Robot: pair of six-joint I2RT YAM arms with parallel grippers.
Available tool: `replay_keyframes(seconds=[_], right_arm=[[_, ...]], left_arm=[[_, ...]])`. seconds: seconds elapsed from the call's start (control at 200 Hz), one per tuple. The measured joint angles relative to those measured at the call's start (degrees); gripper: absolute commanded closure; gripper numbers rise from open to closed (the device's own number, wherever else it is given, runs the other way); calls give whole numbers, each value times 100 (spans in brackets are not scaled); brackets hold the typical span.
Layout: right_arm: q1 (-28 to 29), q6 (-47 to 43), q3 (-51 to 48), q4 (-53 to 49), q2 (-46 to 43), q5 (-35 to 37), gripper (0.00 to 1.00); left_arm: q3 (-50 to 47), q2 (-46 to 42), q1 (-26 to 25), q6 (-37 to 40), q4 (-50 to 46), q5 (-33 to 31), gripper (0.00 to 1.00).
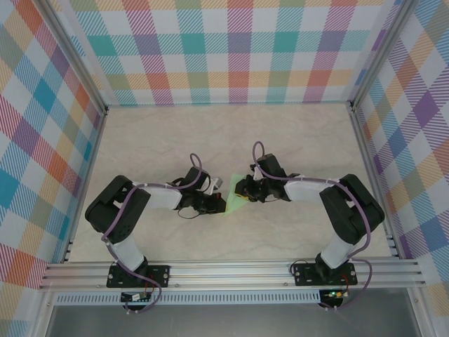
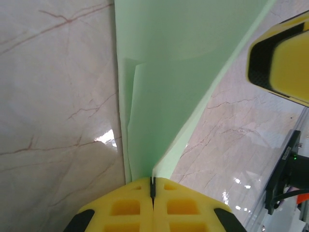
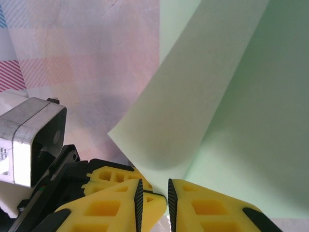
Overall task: Fold a paper plane with a square sheet of paper (pick it up from the middle)
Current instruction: Fourth fold the wing at the center of the table.
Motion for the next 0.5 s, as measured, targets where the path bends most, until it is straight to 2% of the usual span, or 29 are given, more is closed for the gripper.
replay_keyframes(seconds=[0.275, 0.5], right_arm=[[0, 66, 262, 302, 361, -275, 80], [0, 164, 382, 382, 651, -181, 81]], left_arm=[[22, 138, 122, -39, 68, 319, 97], [59, 168, 146, -39, 26, 389, 95]])
